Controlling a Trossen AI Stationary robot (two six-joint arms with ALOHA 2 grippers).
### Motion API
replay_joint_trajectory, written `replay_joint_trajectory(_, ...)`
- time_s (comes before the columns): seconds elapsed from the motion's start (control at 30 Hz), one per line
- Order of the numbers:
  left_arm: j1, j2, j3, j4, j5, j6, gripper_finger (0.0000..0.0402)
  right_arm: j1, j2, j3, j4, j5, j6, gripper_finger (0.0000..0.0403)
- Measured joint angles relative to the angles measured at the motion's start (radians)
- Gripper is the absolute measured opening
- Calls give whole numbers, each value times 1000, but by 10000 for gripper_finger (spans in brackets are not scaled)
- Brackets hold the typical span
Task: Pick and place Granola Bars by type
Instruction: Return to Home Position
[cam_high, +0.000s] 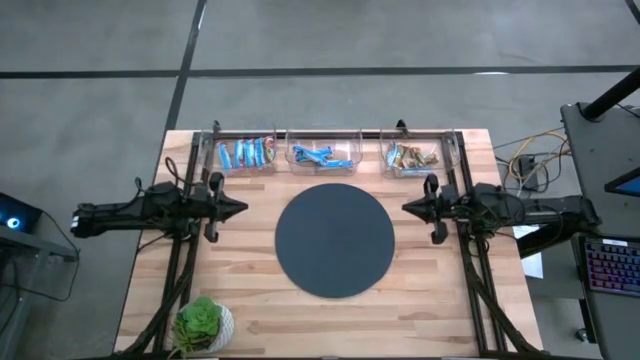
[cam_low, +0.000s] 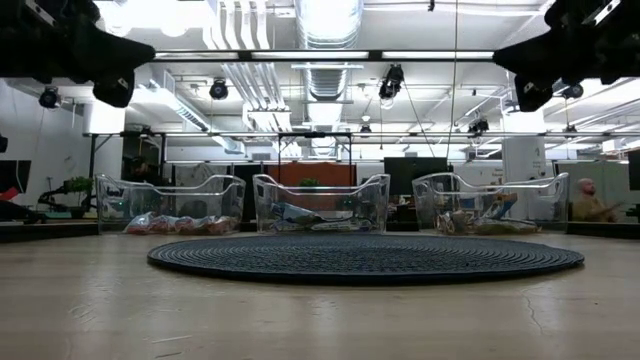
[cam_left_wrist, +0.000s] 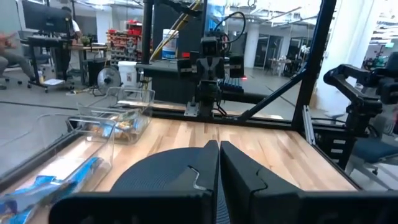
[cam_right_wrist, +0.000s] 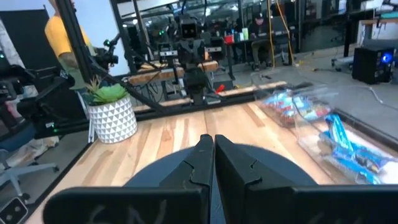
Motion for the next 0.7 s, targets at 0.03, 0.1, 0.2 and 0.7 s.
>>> replay_joint_trajectory(0.03,0,-6,-6,0,0,-3,0,0,0,-6,-1,0,2,8)
replay_joint_trajectory(0.1,0,-15,-12,-3,0,-6,0,0,0,-17,1,0,3,8)
replay_joint_trajectory(0.2,0,-25,-19,-1,0,-6,0,0,0,-35,7,0,6,9)
replay_joint_trajectory(0.7,0,-29,-73,-3,27,14,0,0,1,-148,206,-3,27,8)
